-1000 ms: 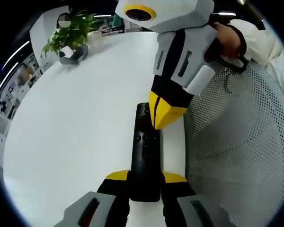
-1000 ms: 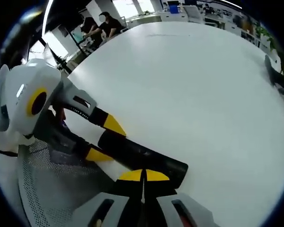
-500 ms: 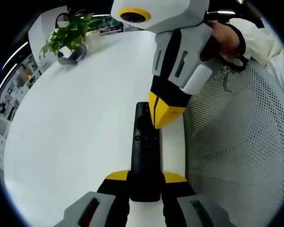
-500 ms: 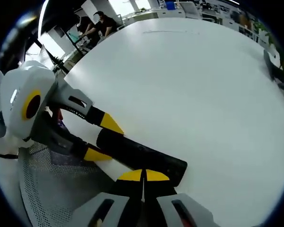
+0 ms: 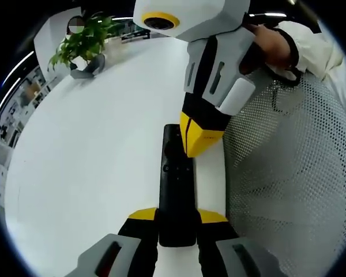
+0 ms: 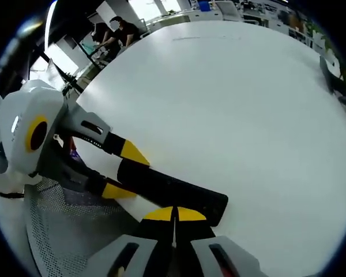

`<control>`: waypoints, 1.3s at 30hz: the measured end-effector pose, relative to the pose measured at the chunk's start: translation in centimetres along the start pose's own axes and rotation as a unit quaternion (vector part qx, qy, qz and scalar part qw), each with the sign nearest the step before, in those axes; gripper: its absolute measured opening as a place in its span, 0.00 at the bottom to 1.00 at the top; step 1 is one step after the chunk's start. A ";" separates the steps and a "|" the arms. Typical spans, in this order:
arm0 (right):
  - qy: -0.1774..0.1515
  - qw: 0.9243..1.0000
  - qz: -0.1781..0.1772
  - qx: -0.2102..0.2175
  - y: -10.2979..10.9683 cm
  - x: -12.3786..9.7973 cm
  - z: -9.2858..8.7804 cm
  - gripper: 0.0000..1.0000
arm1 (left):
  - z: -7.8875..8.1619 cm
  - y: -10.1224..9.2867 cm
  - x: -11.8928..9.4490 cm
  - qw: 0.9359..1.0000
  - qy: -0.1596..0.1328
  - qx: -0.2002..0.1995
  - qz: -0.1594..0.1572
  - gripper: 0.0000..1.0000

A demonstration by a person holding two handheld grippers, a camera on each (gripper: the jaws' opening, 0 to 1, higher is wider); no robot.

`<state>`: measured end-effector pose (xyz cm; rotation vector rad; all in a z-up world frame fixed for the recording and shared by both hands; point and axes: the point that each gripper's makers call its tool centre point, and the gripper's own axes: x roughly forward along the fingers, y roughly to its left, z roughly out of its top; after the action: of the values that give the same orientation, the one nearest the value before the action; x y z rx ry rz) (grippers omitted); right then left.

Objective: Press the specified remote control buttons in sequence, fully releasing each button before pressing the next.

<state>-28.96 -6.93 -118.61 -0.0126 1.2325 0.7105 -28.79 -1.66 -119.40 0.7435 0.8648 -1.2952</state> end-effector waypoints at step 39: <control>-0.035 0.999 -0.013 -0.006 -0.6 0.0 1.3 0.00 | 0.0 0.1 0.0 1.000 -0.006 -0.004 0.000 0.24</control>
<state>-27.51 -6.95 -118.33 -0.0143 1.1589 0.6901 -28.71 -1.69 -119.44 0.7292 0.8607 -1.2934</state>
